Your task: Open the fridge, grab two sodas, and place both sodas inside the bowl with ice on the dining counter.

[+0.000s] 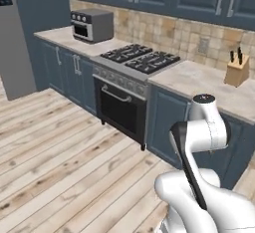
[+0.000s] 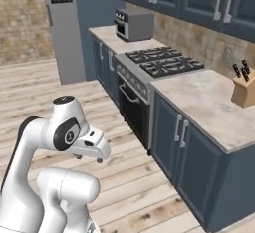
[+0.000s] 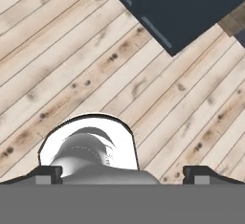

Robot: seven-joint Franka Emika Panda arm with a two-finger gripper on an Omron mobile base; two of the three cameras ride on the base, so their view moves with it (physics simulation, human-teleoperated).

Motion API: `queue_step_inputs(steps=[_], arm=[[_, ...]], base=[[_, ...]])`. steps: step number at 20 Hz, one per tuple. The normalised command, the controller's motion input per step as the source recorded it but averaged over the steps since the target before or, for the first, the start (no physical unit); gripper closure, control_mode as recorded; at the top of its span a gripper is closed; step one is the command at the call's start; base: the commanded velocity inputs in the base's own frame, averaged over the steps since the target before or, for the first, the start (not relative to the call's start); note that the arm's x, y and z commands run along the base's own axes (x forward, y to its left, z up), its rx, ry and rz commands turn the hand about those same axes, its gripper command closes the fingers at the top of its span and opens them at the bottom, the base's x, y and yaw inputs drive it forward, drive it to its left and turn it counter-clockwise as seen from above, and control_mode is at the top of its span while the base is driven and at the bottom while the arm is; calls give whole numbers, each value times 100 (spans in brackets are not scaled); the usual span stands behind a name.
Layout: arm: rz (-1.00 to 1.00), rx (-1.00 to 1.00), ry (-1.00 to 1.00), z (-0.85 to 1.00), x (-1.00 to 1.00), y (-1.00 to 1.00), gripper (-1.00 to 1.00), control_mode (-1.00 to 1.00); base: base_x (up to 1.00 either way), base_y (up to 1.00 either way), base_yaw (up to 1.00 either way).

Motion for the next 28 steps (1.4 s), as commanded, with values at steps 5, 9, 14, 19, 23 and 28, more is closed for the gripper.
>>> queue_step_inputs(steps=[5,9,14,19,23,28], arm=[[0,0,0,0,0,0,-100,100],[0,0,0,0,0,0,-100,100],[0,0,0,0,0,0,-100,100],[0,0,0,0,0,0,-100,100],[0,0,0,0,0,0,-100,100],[0,0,0,0,0,0,-100,100]], base=[[69,42,36],[74,45,33],[76,45,32],[76,47,31],[77,50,29],[84,57,23]])
